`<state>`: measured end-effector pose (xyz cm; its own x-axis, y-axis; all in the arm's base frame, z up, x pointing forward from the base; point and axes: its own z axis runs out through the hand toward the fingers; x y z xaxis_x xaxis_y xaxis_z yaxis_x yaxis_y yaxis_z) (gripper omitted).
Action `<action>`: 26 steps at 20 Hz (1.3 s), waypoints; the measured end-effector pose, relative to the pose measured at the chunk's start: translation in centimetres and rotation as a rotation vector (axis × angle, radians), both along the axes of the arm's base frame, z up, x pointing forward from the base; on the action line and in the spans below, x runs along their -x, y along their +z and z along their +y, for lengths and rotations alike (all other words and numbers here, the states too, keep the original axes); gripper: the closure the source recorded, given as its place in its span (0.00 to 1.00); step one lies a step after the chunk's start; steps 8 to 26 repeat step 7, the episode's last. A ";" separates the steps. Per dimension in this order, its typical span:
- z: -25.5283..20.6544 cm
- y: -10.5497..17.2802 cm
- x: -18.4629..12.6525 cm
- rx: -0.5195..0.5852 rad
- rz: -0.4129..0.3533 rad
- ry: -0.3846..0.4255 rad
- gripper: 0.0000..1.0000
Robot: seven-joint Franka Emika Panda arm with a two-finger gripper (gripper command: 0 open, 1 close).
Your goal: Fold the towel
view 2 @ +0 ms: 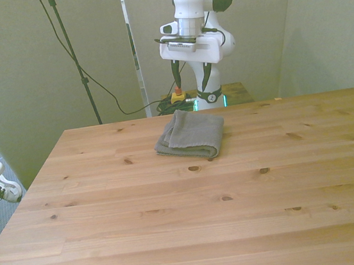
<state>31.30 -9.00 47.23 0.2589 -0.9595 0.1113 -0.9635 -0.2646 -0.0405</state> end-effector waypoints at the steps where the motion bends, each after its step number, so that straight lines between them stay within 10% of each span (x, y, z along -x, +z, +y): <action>1: 0.6 0.1 0.3 -0.012 0.000 0.027 0.00; 7: 4.4 -0.5 2.1 -0.108 0.019 0.278 0.00; 26: 4.4 -0.5 2.1 -0.108 0.019 0.278 0.00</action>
